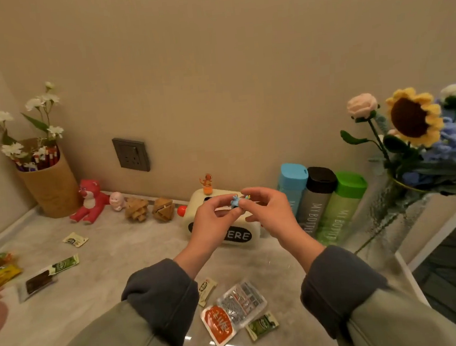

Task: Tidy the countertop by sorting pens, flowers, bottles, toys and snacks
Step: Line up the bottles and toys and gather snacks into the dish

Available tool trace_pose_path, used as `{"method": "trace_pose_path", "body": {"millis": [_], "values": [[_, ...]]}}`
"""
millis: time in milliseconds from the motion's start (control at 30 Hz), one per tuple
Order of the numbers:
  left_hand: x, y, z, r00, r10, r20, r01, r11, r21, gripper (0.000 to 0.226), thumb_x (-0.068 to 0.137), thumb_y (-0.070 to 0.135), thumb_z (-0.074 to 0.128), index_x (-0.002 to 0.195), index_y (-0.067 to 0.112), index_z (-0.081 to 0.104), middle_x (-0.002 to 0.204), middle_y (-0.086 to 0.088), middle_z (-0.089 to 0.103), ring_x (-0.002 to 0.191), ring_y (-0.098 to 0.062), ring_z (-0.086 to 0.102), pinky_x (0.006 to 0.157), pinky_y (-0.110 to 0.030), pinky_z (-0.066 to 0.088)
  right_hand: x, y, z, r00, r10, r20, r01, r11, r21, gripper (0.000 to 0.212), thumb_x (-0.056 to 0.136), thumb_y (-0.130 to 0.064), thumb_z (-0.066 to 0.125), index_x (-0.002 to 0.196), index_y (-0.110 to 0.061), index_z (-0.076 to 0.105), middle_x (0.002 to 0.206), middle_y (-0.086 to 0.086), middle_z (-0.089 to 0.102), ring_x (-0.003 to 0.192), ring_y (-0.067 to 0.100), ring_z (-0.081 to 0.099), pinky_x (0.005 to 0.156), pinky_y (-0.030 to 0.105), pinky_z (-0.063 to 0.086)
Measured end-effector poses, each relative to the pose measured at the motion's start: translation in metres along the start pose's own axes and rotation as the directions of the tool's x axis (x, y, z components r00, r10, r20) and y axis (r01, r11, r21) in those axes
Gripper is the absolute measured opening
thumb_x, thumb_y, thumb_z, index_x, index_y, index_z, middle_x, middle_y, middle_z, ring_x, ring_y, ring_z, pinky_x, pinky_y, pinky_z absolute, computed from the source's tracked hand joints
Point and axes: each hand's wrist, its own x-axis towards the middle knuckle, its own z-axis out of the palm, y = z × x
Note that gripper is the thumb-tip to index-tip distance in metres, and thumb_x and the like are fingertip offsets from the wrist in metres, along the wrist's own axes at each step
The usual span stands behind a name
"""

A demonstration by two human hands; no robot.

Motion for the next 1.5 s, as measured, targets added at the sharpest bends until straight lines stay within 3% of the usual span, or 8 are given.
{"method": "trace_pose_path", "body": {"millis": [100, 267, 433, 533, 700, 833, 1100, 1500], "values": [[0.022, -0.002, 0.001, 1.000, 0.010, -0.022, -0.010, 1.000, -0.011, 0.033, 0.085, 0.011, 0.070, 0.118, 0.013, 0.066, 0.107, -0.003, 0.070, 0.093, -0.014, 0.068, 0.083, -0.027, 0.056, 0.023, -0.001, 0.004, 1.000, 0.008, -0.014, -0.009, 0.999, -0.037, 0.018, 0.089, -0.014, 0.069, 0.107, -0.011, 0.068, 0.085, -0.001, 0.068, 0.072, 0.014, 0.068, 0.046, 0.012, 0.046], [0.058, -0.012, 0.002, 1.000, -0.018, -0.008, 0.018, 1.000, 0.009, 0.044, 0.090, 0.006, 0.062, 0.134, 0.013, 0.055, 0.110, 0.002, 0.067, 0.086, -0.002, 0.066, 0.080, -0.018, 0.054, 0.062, 0.013, 0.014, 0.995, -0.045, -0.090, 0.034, 0.993, -0.117, 0.013, 0.086, -0.016, 0.071, 0.099, -0.014, 0.070, 0.085, -0.003, 0.070, 0.078, 0.004, 0.067, 0.069, 0.022, 0.055], [0.074, -0.020, 0.003, 0.988, -0.157, 0.012, 0.157, 0.984, -0.089, 0.049, 0.098, 0.001, 0.043, 0.145, 0.011, 0.037, 0.115, 0.003, 0.061, 0.050, -0.007, 0.062, 0.044, -0.022, 0.051, 0.082, 0.030, 0.016, 0.989, -0.075, -0.130, 0.049, 0.980, -0.193, 0.009, 0.085, -0.019, 0.072, 0.094, -0.022, 0.069, 0.087, -0.007, 0.071, 0.082, 0.004, 0.065, 0.071, 0.018, 0.051], [0.079, -0.024, 0.004, 0.974, -0.228, 0.021, 0.228, 0.963, -0.142, 0.046, 0.101, 0.004, 0.034, 0.147, 0.013, 0.033, 0.123, -0.001, 0.059, 0.041, -0.009, 0.057, 0.038, -0.022, 0.047, 0.090, 0.039, 0.017, 0.990, -0.076, -0.123, 0.047, 0.974, -0.221, 0.012, 0.085, -0.021, 0.072, 0.097, -0.020, 0.070, 0.089, -0.008, 0.070, 0.085, 0.006, 0.065, 0.074, 0.019, 0.052], [0.078, -0.027, 0.010, 0.963, -0.267, 0.026, 0.267, 0.949, -0.170, 0.044, 0.101, 0.004, 0.031, 0.145, 0.015, 0.035, 0.132, -0.004, 0.057, 0.039, -0.010, 0.055, 0.037, -0.023, 0.048, 0.092, 0.046, 0.016, 0.988, -0.097, -0.119, 0.067, 0.969, -0.238, 0.010, 0.086, -0.016, 0.071, 0.095, -0.019, 0.069, 0.088, -0.012, 0.068, 0.083, 0.000, 0.061, 0.069, 0.006, 0.046], [0.076, -0.030, 0.011, 0.965, -0.261, 0.005, 0.257, 0.949, -0.184, 0.041, 0.102, 0.005, 0.031, 0.142, 0.014, 0.038, 0.130, -0.004, 0.058, 0.039, -0.010, 0.056, 0.039, -0.022, 0.049, 0.092, 0.049, 0.016, 0.988, -0.094, -0.120, 0.061, 0.965, -0.257, 0.010, 0.086, -0.018, 0.071, 0.095, -0.022, 0.070, 0.089, -0.014, 0.068, 0.082, -0.004, 0.060, 0.068, 0.005, 0.045], [0.076, -0.029, 0.008, 0.962, -0.274, -0.017, 0.269, 0.953, -0.139, 0.040, 0.102, 0.011, 0.033, 0.140, 0.015, 0.042, 0.122, 0.001, 0.062, 0.038, -0.010, 0.054, 0.036, -0.021, 0.043, 0.092, 0.056, 0.020, 0.989, -0.095, -0.111, 0.061, 0.960, -0.273, 0.021, 0.086, -0.020, 0.071, 0.106, -0.019, 0.067, 0.098, -0.009, 0.068, 0.092, 0.006, 0.062, 0.082, 0.026, 0.052], [0.072, -0.026, 0.007, 0.961, -0.278, -0.006, 0.275, 0.954, -0.120, 0.038, 0.102, 0.015, 0.036, 0.139, 0.018, 0.043, 0.126, -0.002, 0.062, 0.040, -0.011, 0.056, 0.037, -0.020, 0.044, 0.090, 0.055, 0.022, 0.992, -0.050, -0.112, 0.020, 0.967, -0.255, 0.023, 0.088, -0.021, 0.068, 0.112, -0.019, 0.065, 0.103, -0.006, 0.067, 0.097, 0.010, 0.063, 0.090, 0.038, 0.054]]}}
